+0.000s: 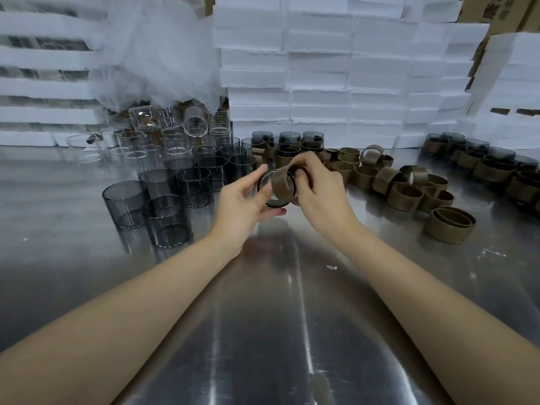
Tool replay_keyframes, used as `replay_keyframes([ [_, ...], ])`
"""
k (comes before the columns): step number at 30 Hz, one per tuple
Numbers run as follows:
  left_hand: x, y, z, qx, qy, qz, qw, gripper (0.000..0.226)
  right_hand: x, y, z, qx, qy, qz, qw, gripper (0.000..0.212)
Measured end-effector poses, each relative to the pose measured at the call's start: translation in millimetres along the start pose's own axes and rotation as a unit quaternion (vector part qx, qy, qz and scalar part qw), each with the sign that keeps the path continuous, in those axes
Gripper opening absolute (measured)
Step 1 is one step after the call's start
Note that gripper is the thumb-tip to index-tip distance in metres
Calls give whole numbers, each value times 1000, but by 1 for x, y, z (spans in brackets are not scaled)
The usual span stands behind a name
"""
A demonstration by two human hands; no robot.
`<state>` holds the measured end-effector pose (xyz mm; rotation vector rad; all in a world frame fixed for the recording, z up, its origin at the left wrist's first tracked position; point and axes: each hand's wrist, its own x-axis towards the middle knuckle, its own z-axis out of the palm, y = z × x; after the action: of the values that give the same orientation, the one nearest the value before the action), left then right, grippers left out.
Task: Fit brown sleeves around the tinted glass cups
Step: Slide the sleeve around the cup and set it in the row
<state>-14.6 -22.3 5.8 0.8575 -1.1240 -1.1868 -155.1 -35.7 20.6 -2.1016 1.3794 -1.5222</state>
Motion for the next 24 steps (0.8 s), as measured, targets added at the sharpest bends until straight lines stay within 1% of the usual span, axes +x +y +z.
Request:
replay_keyframes([
  [2,0,0,1,23,3,0,1000,49,-2,-2,1,-24,-16,-12,1000,22],
  [4,0,-1,1,49,-4,8,999,40,-2,-2,-1,-42,-15,-8,999,27],
  [6,0,-3,1,62,-13,12,998,37,-1,-4,-3,-69,-14,-6,998,32],
  [7,1,-3,1,68,-20,16,997,37,-1,-6,-4,-86,-16,-11,996,34],
  [9,1,-4,2,88,-32,23,995,45,-1,-10,-4,-114,-22,-17,993,36],
  [12,0,-6,5,121,-39,35,991,51,-3,-15,-4,-128,-42,-9,991,37],
  [15,2,-7,2,131,-8,39,991,44,-2,-13,-5,-100,-62,18,993,33],
  [17,3,-6,1,114,-1,33,993,39,3,-12,-7,-62,-71,43,995,24],
  [19,3,-5,1,96,2,32,995,36,8,-9,-11,-12,-101,68,992,19],
  [22,3,-6,1,99,23,35,994,35,9,-3,-14,36,-154,81,984,26],
  [24,4,-8,0,140,22,39,989,38,8,1,-12,32,-139,75,987,31],
])
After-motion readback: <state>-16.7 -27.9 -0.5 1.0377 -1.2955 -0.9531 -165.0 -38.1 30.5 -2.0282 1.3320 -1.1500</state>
